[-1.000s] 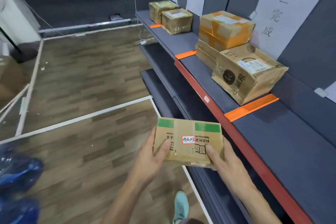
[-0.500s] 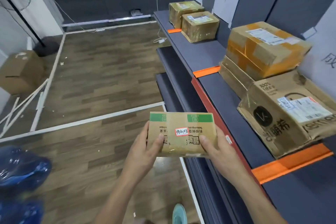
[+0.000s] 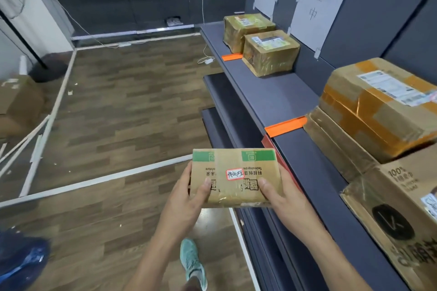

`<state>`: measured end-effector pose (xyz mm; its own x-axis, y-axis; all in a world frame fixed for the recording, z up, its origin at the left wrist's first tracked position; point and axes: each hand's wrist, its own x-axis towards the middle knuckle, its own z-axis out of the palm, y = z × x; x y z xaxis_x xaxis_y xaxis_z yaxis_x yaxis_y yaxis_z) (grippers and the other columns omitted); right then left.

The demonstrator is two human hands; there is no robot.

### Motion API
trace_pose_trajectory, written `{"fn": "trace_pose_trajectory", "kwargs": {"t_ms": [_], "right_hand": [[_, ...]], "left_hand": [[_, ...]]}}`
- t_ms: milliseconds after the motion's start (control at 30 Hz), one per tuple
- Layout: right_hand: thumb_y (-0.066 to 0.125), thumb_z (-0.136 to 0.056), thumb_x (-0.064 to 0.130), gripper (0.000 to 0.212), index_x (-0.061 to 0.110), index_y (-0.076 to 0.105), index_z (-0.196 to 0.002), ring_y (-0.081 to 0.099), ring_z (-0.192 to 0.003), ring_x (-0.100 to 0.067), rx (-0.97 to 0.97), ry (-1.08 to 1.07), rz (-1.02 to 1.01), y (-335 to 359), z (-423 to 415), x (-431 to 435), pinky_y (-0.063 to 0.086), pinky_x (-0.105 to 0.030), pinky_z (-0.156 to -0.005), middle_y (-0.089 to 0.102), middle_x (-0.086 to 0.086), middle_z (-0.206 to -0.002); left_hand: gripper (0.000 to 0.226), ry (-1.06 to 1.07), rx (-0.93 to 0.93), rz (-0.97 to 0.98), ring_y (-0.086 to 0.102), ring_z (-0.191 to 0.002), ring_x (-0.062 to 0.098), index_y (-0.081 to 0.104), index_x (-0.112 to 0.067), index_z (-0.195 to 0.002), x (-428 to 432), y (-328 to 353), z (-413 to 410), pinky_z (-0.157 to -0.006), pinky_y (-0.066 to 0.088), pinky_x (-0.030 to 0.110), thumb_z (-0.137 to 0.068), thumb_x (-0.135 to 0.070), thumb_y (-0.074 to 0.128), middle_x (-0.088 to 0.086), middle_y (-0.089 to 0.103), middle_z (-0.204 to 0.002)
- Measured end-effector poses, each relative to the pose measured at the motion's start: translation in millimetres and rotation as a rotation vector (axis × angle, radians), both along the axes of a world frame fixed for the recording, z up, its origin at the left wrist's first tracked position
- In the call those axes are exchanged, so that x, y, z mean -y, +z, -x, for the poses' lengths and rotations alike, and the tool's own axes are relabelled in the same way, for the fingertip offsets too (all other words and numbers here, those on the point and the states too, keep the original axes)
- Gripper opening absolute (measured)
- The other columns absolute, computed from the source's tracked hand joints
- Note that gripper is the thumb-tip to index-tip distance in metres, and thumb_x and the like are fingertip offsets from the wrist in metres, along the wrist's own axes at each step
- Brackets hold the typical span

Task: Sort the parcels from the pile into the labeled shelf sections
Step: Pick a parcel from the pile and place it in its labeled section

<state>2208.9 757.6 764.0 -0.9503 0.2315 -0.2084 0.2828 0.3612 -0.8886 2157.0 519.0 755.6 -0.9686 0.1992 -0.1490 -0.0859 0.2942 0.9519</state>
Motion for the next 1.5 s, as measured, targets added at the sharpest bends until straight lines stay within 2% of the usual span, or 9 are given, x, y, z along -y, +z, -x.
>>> {"fn": "trace_pose_trajectory", "kwargs": {"t_ms": [233,467,633,733,867,1067,1200,1333,1500], "right_hand": [[0.056,-0.098,0.05,0.039,0.054,0.044,-0.135,0.063,-0.111,0.006,-0.024,-0.089,0.001,4.3,95.2,29.5,0.051,-0.042,-0.103,0.065,0.031,-0.121],[0.051,-0.092,0.066,0.045,0.06,0.041,-0.135,0.063,-0.112,0.003,-0.02,-0.072,0.014,3.8,185.8,64.5,0.053,-0.045,-0.099,0.064,0.031,-0.124],[0.048,-0.088,0.072,0.048,0.065,0.036,-0.133,0.061,-0.109,0.011,-0.004,-0.039,-0.01,1.7,256.5,71.2,0.053,-0.036,-0.096,0.062,0.037,-0.12],[0.048,-0.087,0.074,0.052,0.063,0.035,-0.136,0.062,-0.107,0.012,-0.005,-0.032,-0.013,-0.8,302.7,68.9,0.054,-0.035,-0.094,0.062,0.037,-0.119],[0.05,-0.09,0.07,0.046,0.063,0.038,-0.133,0.064,-0.109,0.006,-0.017,-0.026,0.028,-6.8,368.0,57.6,0.053,-0.038,-0.095,0.065,0.033,-0.121],[0.052,-0.09,0.064,0.039,0.065,0.041,-0.127,0.062,-0.105,0.013,-0.022,-0.04,-0.003,0.0,457.5,41.6,0.049,-0.026,-0.088,0.064,0.037,-0.116],[0.054,-0.098,0.054,0.029,0.073,0.04,-0.115,0.06,-0.104,0.016,-0.001,-0.039,-0.026,9.9,503.8,33.8,0.045,-0.015,-0.083,0.063,0.04,-0.114],[0.055,-0.1,0.045,0.031,0.066,0.041,-0.119,0.059,-0.106,0.018,0.022,-0.062,-0.026,10.1,542.2,31.7,0.043,-0.006,-0.076,0.063,0.041,-0.115],[0.053,-0.101,0.047,0.036,0.074,0.038,-0.12,0.053,-0.104,0.026,0.022,-0.12,-0.072,8.1,597.0,46.2,0.041,0.001,-0.074,0.056,0.05,-0.114]], "left_hand": [[0.047,-0.074,-0.011,-0.015,0.063,-0.115,-0.006,0.049,-0.054,-0.136,27.2,6.3,116.6,-0.1,0.048,0.03,-0.091,-0.062,0.058,-0.029,0.068,-0.123],[0.032,-0.102,-0.047,0.029,0.063,-0.111,-0.009,0.052,-0.051,-0.131,61.4,17.1,211.6,-0.087,0.045,0.013,-0.102,-0.039,0.06,-0.03,0.068,-0.12],[0.032,-0.086,-0.035,0.056,0.062,-0.113,-0.008,0.052,-0.057,-0.128,73.8,11.6,276.6,-0.091,0.046,0.02,-0.103,-0.037,0.058,-0.03,0.067,-0.122],[0.034,-0.082,-0.031,0.061,0.062,-0.116,-0.006,0.053,-0.05,-0.133,71.5,8.3,320.8,-0.095,0.046,0.024,-0.103,-0.035,0.059,-0.029,0.068,-0.124],[0.036,-0.064,-0.024,0.09,0.061,-0.114,-0.011,0.051,-0.049,-0.137,64.1,2.6,384.9,-0.089,0.044,0.016,-0.102,-0.039,0.058,-0.034,0.066,-0.123],[0.037,-0.055,-0.012,0.067,0.061,-0.119,-0.005,0.051,-0.046,-0.139,46.8,9.4,468.0,-0.1,0.046,0.03,-0.104,-0.038,0.057,-0.029,0.066,-0.128],[0.037,-0.055,-0.024,0.071,0.06,-0.117,-0.01,0.051,-0.048,-0.139,38.2,14.0,512.6,-0.096,0.044,0.023,-0.104,-0.037,0.058,-0.032,0.065,-0.126],[0.038,-0.089,-0.012,0.078,0.061,-0.117,-0.009,0.051,-0.044,-0.139,34.5,11.7,561.5,-0.099,0.046,0.025,-0.103,-0.033,0.059,-0.032,0.066,-0.125],[0.037,-0.141,-0.012,0.122,0.058,-0.113,-0.017,0.047,-0.059,-0.129,41.6,9.8,632.0,-0.087,0.041,0.009,-0.102,-0.037,0.059,-0.041,0.063,-0.119]]}}
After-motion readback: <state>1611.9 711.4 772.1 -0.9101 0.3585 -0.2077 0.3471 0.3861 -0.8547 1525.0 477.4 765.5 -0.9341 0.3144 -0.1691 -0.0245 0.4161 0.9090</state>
